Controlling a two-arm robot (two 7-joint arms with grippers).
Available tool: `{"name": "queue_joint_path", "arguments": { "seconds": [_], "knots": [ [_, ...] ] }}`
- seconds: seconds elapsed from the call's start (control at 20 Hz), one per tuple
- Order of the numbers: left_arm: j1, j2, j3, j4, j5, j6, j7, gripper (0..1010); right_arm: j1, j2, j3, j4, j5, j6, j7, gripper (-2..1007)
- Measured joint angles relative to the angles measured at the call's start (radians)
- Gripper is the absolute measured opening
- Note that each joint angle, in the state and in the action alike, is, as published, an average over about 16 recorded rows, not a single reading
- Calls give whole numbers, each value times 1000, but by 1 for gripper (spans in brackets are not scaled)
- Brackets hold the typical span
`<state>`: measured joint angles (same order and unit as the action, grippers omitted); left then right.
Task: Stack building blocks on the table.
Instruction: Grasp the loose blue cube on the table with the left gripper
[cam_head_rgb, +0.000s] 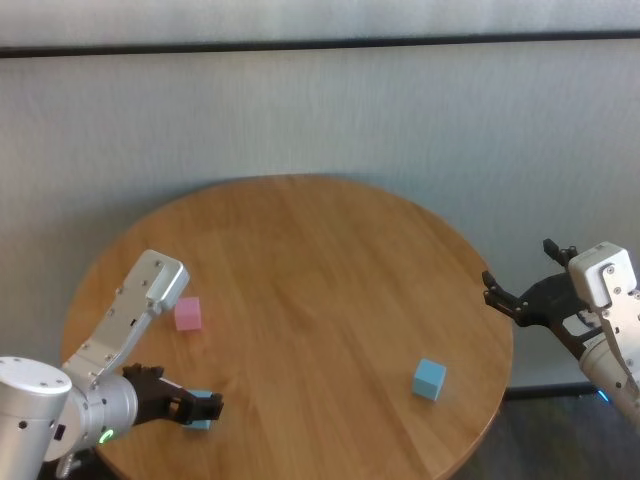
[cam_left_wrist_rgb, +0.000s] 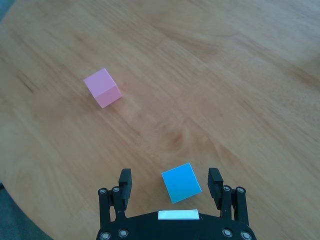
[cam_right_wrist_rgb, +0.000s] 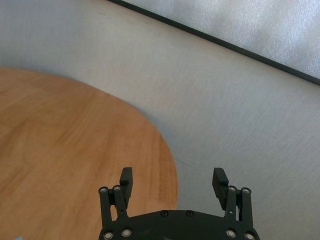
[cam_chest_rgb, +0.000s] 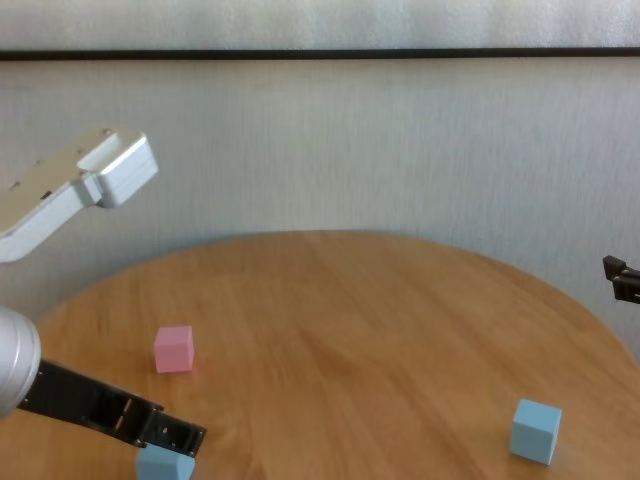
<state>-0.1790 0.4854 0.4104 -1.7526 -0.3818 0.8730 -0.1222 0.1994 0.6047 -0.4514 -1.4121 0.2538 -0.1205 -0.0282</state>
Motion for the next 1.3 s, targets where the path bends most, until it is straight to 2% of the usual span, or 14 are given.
{"name": "queue_joint_path", "arguments": {
  "seconds": [0.8,1.3],
  "knots": [
    [-16,-23,9,38,31,-2,-40,999,0,0,0,0,0,0,0,1005],
    [-17,-48,-2,51,54,18,-31,999,0,0,0,0,0,0,0,1005]
  ]
}}
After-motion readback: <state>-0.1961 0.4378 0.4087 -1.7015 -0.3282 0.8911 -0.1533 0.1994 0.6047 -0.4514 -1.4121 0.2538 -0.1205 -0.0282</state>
